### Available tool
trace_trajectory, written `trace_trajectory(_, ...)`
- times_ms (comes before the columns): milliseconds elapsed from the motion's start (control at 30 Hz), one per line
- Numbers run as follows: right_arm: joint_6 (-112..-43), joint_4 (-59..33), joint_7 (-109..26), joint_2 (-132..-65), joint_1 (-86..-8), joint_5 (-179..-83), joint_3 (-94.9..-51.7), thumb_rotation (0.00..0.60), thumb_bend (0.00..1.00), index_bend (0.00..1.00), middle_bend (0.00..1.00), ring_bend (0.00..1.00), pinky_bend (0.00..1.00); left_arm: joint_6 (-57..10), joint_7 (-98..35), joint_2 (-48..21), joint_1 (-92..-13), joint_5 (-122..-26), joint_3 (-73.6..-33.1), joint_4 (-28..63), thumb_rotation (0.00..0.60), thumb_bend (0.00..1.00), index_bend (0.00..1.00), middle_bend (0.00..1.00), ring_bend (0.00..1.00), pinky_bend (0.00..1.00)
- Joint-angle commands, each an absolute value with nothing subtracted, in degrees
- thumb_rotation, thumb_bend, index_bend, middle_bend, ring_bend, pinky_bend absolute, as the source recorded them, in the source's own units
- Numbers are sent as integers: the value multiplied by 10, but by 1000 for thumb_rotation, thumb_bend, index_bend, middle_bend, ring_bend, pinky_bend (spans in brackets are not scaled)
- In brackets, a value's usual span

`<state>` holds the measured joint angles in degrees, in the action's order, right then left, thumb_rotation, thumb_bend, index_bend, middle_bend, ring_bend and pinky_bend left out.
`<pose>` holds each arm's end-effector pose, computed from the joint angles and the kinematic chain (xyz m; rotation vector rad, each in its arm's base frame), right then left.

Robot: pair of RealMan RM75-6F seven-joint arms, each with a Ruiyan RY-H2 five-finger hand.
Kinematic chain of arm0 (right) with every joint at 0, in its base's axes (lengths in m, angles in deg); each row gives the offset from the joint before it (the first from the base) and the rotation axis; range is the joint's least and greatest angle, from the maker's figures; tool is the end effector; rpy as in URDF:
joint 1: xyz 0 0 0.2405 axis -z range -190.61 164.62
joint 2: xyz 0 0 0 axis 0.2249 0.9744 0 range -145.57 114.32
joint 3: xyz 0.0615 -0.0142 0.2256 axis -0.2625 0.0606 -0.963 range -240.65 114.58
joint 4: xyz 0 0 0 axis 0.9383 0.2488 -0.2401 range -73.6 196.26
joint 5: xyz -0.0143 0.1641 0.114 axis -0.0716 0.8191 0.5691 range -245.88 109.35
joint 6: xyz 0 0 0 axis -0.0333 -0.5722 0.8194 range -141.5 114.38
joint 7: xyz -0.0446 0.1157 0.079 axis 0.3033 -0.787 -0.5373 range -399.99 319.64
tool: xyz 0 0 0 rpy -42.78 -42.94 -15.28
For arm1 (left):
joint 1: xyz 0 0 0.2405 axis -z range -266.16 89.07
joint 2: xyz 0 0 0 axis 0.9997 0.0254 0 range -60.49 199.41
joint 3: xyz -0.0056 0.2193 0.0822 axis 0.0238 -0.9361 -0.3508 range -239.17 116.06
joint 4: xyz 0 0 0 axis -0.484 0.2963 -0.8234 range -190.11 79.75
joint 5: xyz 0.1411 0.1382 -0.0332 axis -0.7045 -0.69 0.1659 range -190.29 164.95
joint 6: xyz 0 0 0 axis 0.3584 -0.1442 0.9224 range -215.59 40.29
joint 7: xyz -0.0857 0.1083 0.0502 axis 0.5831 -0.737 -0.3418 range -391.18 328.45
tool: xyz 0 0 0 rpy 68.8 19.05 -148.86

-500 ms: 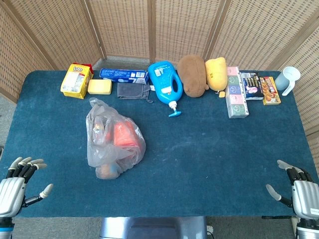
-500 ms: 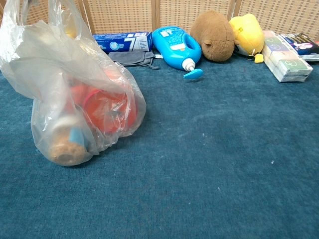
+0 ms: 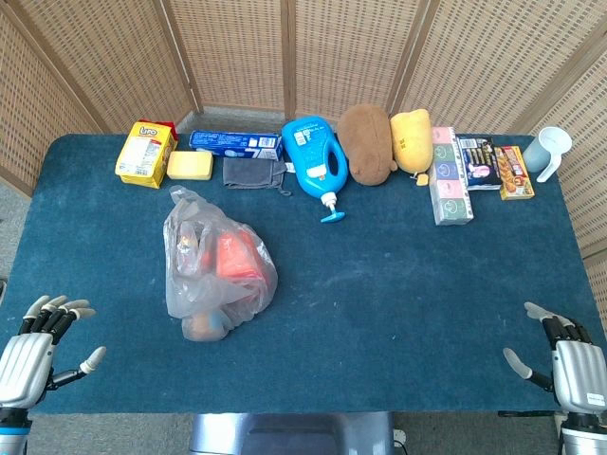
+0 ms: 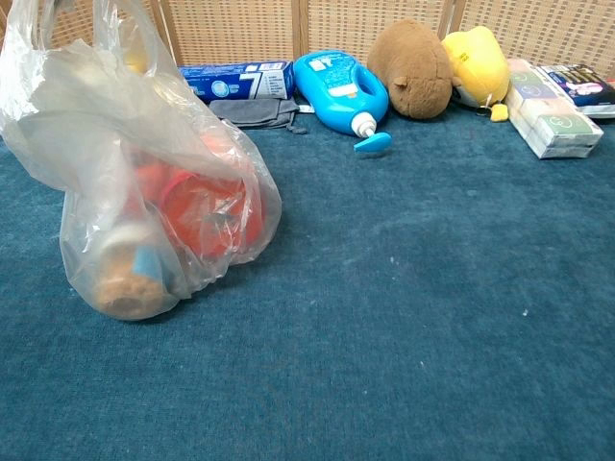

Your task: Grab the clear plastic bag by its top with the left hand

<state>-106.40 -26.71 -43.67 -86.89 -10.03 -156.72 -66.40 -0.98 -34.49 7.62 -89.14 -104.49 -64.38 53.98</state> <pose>-0.2986 -0.1426 0.1450 1.2208 -0.9382 0.9932 -0.2393 0.1343 0.1379 -1.3786 -1.1272 -0.9997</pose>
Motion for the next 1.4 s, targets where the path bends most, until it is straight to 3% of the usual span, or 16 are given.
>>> trace_trajectory(33, -1066, -267, -439, -869, -99, -1567, -664, 0, 248, 201, 312, 288, 218, -10, -337, 81, -890, -1044, -643, 541, 12, 193, 282, 232, 112, 38)
trace_trajectory(333, -1071, -265, -444, -867, -97, -1570, -662, 0, 248, 201, 312, 288, 218, -41, -210, 109, -862, -1038, -632, 552, 11, 193, 281, 232, 112, 39)
trace_trajectory(800, -1082, -271, -443, -858, -87, -1568, -662, 0, 248, 201, 312, 288, 219, -200, 274, 183, -741, -1011, -586, 531, 8, 194, 274, 232, 112, 92)
trace_trajectory(1400, -1075, -277, -430, -857, -87, -1556, -665, 1, 248, 201, 312, 288, 218, -321, 589, 163, -614, -1025, -550, 467, 5, 233, 257, 232, 112, 146)
